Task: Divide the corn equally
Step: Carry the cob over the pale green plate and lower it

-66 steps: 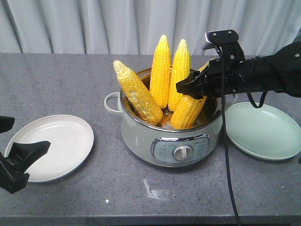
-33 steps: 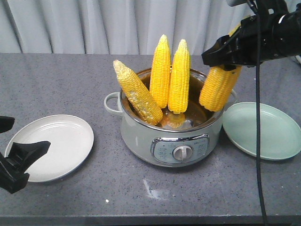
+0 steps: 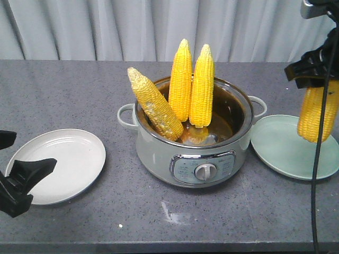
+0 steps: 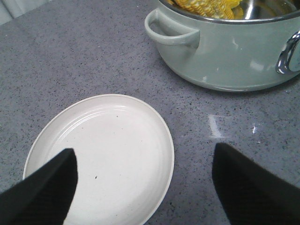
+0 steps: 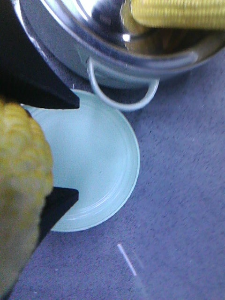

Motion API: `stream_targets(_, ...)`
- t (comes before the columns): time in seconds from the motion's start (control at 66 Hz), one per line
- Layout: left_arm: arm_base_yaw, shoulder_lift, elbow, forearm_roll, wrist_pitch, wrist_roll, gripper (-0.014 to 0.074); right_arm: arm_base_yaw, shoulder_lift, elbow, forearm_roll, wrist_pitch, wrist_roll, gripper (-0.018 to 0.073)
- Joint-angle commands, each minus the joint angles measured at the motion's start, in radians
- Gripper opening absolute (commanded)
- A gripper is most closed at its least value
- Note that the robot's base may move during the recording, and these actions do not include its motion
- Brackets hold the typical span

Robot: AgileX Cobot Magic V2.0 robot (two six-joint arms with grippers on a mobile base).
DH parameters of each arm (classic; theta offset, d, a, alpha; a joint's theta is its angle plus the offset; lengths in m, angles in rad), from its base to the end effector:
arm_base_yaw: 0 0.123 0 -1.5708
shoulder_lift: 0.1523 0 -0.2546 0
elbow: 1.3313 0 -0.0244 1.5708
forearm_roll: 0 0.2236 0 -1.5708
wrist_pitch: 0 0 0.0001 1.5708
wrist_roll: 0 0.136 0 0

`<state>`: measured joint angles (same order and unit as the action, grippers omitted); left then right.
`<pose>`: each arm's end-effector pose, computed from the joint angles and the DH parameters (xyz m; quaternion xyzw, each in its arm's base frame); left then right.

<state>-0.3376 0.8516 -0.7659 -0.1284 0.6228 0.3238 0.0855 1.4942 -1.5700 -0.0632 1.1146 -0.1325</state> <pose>0.1829 -0.0750 0.2839 0.2605 0.8490 -0.0603 0.4558 0.3143 0.0192 0.3267 -0.1081 0.9458 -0.0384 0.3037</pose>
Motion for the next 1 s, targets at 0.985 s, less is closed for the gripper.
stream_targets(0.985,-0.006,-0.002,-0.034,-0.012,-0.058,-0.002,0.0554,-0.154,0.292,-0.033,0.077,-0.119,-0.028,0.0293)
